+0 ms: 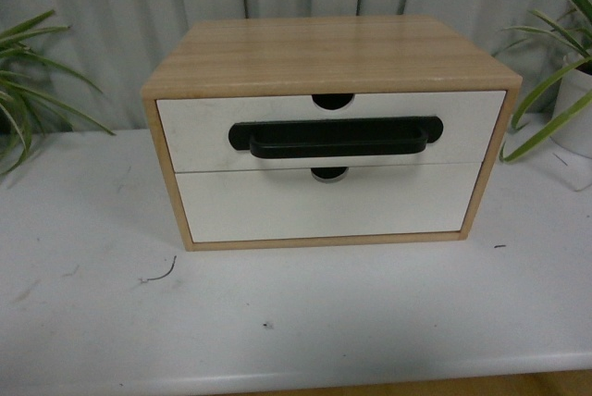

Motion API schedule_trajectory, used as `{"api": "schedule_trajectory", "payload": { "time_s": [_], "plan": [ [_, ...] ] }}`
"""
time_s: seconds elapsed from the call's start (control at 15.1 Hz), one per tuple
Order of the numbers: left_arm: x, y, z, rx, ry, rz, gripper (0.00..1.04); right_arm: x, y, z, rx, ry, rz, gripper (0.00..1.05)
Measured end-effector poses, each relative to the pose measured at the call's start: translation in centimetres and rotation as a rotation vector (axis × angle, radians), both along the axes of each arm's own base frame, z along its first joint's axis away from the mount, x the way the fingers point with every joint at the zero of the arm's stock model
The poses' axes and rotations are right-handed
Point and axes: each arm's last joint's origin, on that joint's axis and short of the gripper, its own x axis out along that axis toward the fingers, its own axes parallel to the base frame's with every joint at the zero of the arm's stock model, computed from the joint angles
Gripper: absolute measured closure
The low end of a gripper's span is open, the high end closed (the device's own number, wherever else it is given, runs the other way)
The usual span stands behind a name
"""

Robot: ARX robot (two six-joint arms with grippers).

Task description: Pull drawer

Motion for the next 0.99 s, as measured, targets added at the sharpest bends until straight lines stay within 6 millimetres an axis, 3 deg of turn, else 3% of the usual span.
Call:
{"api": "schedule_trajectory", "payload": {
  "time_s": [0.99],
  "plan": [
    [0.00, 0.00, 0.00, 0.000, 0.000, 0.000, 0.07, 0.00, 0.00, 0.00, 0.000, 0.000, 0.000, 0.06]
  ]
}}
